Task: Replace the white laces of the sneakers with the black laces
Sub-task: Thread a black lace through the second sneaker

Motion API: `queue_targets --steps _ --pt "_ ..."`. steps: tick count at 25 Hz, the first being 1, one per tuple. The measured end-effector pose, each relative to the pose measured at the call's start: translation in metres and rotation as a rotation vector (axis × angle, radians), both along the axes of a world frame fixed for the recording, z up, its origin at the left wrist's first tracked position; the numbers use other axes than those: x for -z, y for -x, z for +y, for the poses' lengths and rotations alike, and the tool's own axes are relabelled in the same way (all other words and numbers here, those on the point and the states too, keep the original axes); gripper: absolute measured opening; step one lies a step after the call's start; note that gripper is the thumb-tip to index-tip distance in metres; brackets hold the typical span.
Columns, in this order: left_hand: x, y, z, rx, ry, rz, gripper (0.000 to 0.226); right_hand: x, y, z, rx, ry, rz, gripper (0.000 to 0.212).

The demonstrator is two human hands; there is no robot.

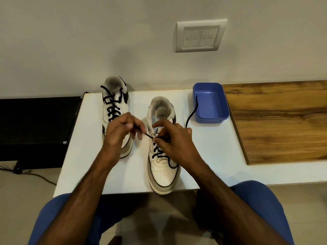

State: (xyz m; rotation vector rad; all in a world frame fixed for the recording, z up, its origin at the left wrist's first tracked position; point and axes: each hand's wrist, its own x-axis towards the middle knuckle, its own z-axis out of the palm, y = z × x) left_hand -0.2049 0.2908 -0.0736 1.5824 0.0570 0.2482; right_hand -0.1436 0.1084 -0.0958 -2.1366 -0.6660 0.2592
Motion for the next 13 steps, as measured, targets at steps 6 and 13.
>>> queue_targets --steps 6,13 --pt "0.019 0.006 0.002 0.175 -0.612 0.281 0.017 0.002 0.001 0.0 -0.02 0.04 -0.151 0.041" --pt "0.014 0.002 0.003 0.183 -0.553 0.19 0.018 0.007 -0.006 -0.002 -0.077 0.078 -0.204 0.045"
